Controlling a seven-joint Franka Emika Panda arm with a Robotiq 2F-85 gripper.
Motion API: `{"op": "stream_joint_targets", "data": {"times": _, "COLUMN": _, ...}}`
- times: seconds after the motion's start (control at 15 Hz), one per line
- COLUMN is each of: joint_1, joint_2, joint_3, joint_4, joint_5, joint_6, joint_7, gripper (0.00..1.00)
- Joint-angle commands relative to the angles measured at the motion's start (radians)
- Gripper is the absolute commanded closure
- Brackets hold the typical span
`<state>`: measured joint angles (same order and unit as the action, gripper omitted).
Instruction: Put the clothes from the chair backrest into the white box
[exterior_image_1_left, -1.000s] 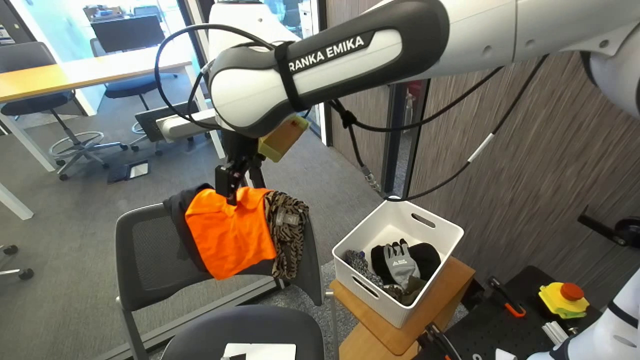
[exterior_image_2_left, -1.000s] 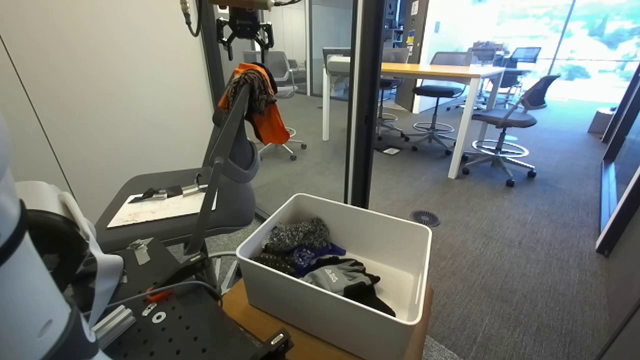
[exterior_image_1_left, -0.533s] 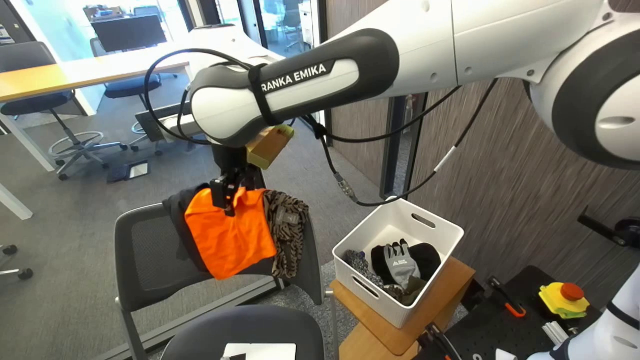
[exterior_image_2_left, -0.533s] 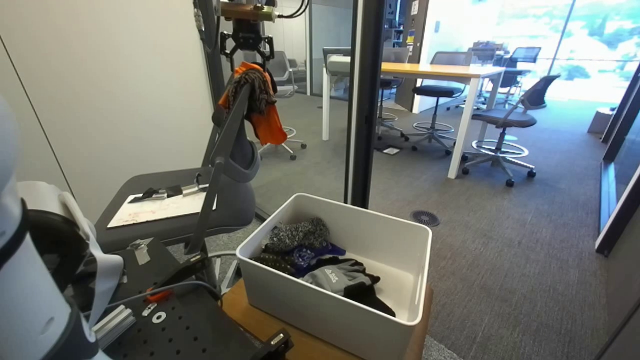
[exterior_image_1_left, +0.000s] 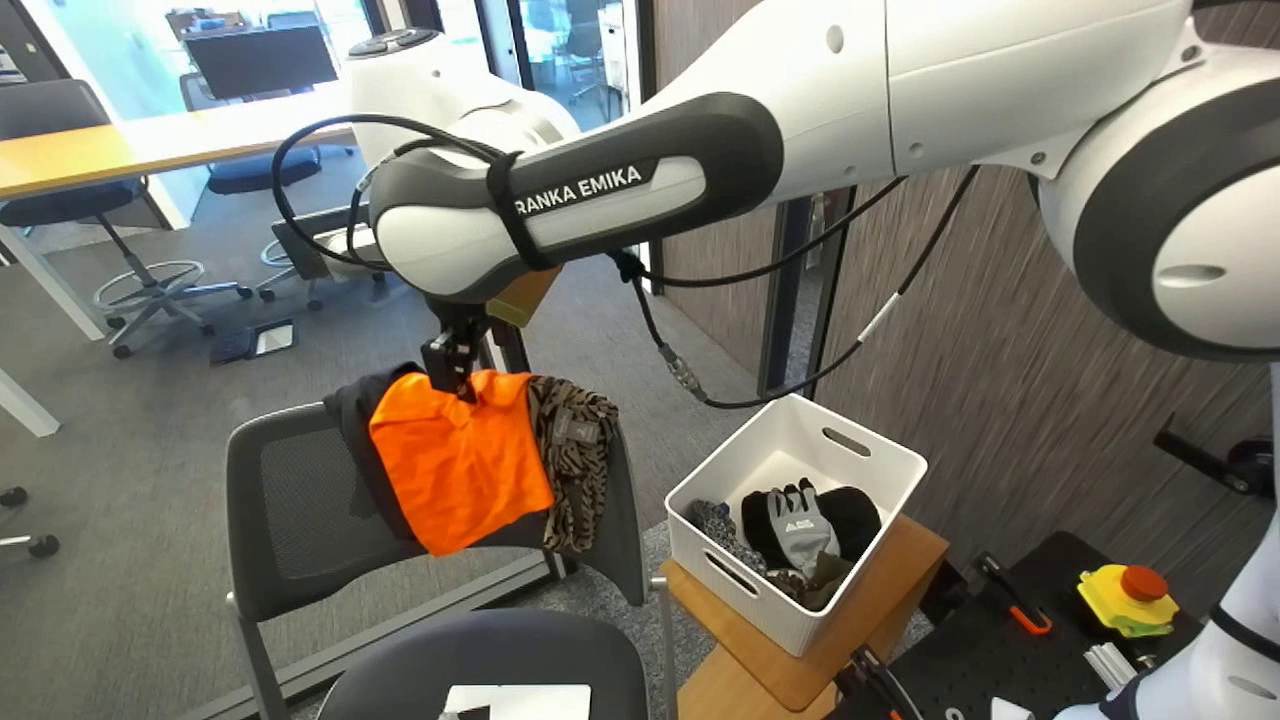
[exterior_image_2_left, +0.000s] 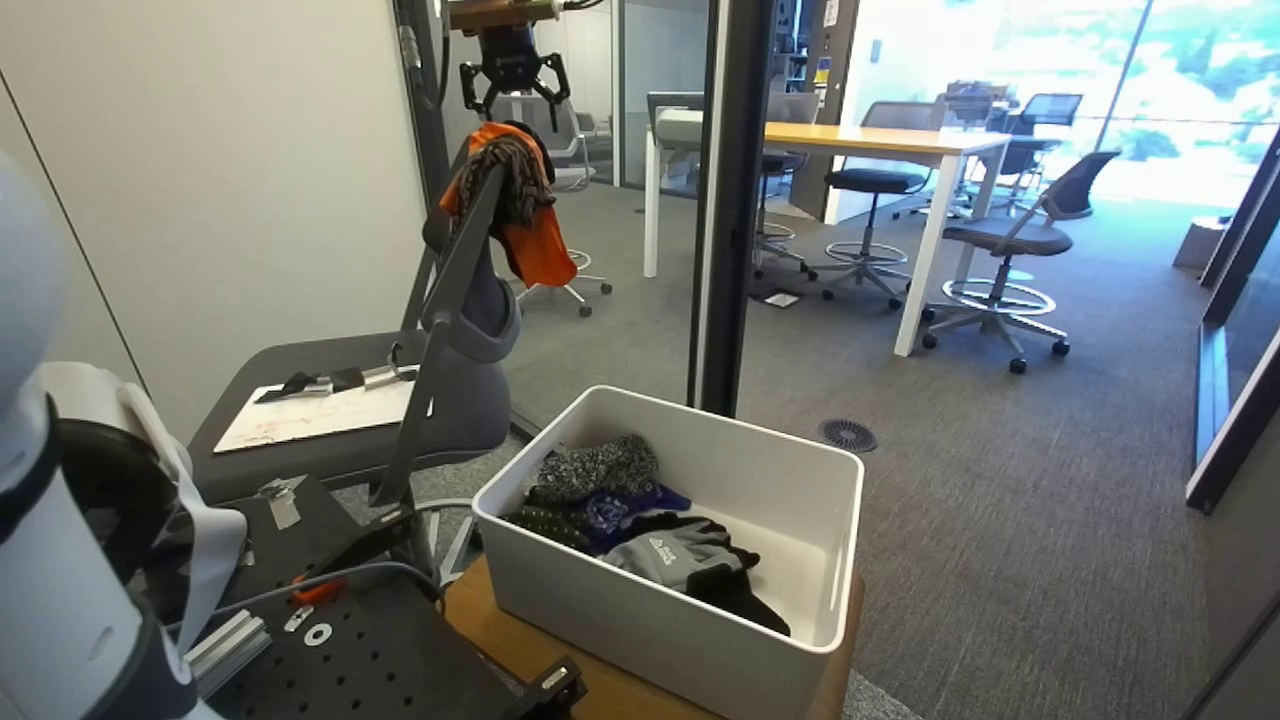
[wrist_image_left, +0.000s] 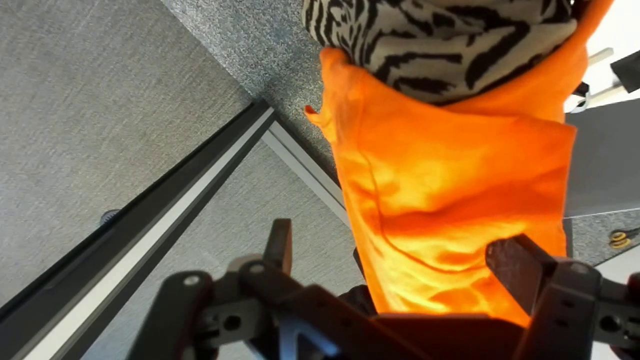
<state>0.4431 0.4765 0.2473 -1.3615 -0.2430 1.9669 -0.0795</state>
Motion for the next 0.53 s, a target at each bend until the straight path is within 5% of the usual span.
{"op": "stream_joint_targets", "data": {"times": 0.0, "joint_1": 0.032, "joint_2": 0.025, "joint_3": -0.025, "joint_4": 0.071, "joint_5": -0.052, "joint_6": -0.071, "joint_7": 0.042, "gripper": 0.0}}
{"op": "stream_joint_targets", "data": {"times": 0.47, "joint_1": 0.042, "joint_2": 0.076, "joint_3": -0.027, "joint_4": 0.168, "joint_5": -0.034, "joint_6": -0.267, "joint_7": 0.064, "gripper": 0.0}}
